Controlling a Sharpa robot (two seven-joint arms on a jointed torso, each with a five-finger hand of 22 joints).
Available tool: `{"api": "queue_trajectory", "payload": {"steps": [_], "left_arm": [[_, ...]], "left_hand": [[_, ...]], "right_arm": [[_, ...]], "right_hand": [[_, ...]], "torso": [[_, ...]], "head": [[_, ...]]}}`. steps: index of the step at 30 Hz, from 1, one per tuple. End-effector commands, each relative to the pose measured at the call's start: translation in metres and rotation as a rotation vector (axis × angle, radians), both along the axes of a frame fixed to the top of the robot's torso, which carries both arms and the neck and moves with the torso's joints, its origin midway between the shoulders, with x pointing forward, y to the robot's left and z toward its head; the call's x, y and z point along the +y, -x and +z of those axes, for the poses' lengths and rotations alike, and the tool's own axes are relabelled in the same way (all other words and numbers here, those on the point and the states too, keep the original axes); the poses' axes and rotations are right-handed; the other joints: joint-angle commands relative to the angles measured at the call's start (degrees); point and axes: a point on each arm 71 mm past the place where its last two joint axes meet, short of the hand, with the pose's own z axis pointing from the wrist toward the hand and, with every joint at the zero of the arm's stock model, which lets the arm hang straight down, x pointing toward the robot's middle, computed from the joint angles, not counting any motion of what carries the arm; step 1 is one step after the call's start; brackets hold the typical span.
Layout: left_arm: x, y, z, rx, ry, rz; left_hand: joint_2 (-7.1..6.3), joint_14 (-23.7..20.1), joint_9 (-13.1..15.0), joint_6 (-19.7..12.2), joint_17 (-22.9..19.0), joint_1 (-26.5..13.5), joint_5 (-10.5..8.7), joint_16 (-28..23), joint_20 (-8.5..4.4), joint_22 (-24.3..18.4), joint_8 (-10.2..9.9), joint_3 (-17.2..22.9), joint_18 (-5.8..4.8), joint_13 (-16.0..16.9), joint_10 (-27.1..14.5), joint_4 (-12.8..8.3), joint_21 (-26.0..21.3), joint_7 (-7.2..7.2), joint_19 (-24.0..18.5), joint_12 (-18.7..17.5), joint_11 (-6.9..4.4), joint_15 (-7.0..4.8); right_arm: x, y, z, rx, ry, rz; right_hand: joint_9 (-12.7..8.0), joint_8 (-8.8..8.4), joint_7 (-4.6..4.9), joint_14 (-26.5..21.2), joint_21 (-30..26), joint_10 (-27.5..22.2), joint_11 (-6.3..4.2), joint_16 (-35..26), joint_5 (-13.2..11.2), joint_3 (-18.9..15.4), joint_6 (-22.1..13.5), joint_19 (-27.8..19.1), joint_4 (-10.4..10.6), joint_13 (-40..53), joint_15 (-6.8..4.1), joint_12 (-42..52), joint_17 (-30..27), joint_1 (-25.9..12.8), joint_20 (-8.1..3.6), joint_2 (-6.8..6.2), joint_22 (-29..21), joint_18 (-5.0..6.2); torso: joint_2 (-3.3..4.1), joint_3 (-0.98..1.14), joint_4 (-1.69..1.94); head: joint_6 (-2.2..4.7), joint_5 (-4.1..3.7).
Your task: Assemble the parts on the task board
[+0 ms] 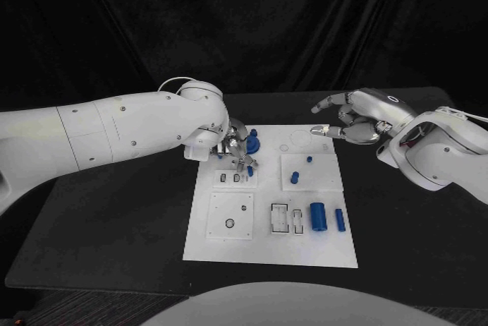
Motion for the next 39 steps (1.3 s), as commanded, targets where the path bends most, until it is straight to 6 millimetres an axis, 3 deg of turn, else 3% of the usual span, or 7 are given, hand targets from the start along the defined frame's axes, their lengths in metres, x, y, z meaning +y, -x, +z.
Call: {"api": "queue_trajectory", "payload": {"steps": [1,10,20,39], "left_arm": [[-0.0024,0.0007,-0.0005,0.002,0.021,-0.012],[-0.0043,0.0012,-0.0013,0.004,0.026,-0.018],[-0.0083,0.0020,-0.0020,0.009,0.027,-0.029],[-0.0122,0.0038,-0.0057,0.029,0.014,-0.046]], "left_hand": [[-0.04,6.0,0.1,0.5,15.1,0.7,0.24,0.2,-0.47,14.4,-0.5,0.5,-0.59,14.9,6.0,-0.1,-0.2,0.04,5.4,0.1,-0.17,-0.39],[-0.19,6.0,0.3,0.8,15.1,0.7,0.23,0.2,-0.52,14.2,-0.8,0.8,-0.54,14.9,6.0,-0.4,-0.3,-0.04,5.2,0.1,-0.25,-0.46],[-0.26,6.0,0.6,1.5,15.1,0.7,0.52,0.2,-0.65,14.2,-1.5,1.6,-0.53,14.9,6.0,-0.9,-0.3,-0.21,5.2,0.1,-0.40,-0.61],[-0.85,6.0,1.8,2.8,15.1,0.2,0.29,0.2,-1.06,14.0,-3.2,3.5,-0.45,14.9,6.0,-2.0,-0.4,-0.56,5.0,0.1,-0.80,-1.04]], "right_arm": [[0.0003,0.0003,-0.0005,-0.009,0.000,0.003],[0.0001,-0.0005,-0.0016,-0.002,0.005,-0.001],[0.0010,-0.0011,-0.0032,0.006,0.009,-0.001],[0.0014,-0.0020,-0.0055,0.014,0.013,-0.005]], "right_hand": [[-0.1,0.14,0.03,4.3,0.1,5.4,0.34,0.1,0.3,-0.3,0.5,-0.1,0.1,14.5,0.40,-0.2,6.3,0.1,0.40,0.66,10.1,-0.67],[-0.1,0.14,0.03,4.3,0.1,5.4,0.34,0.1,0.3,-0.3,0.5,-0.1,0.1,14.5,0.40,-0.2,6.3,0.1,0.40,0.66,10.1,-0.67],[-0.1,0.18,0.10,4.2,-0.2,5.3,0.38,-0.1,0.4,-0.4,0.7,-0.2,0.1,14.4,0.42,-0.3,6.1,0.2,0.41,0.74,10.0,-0.61],[-0.4,0.15,0.28,4.1,-0.8,5.1,0.53,-0.5,0.8,-0.4,1.2,-0.4,-0.4,14.2,0.55,-0.5,5.5,1.1,0.51,0.97,9.8,-0.50]], "torso": [[-0.02,0.01,0.01],[-0.02,0.03,0.03],[-0.05,0.04,-0.03],[-0.05,0.09,-0.02]], "head": [[-0.14,0.04],[-0.29,-0.06],[-0.29,0.52],[-0.29,0.51]]}}
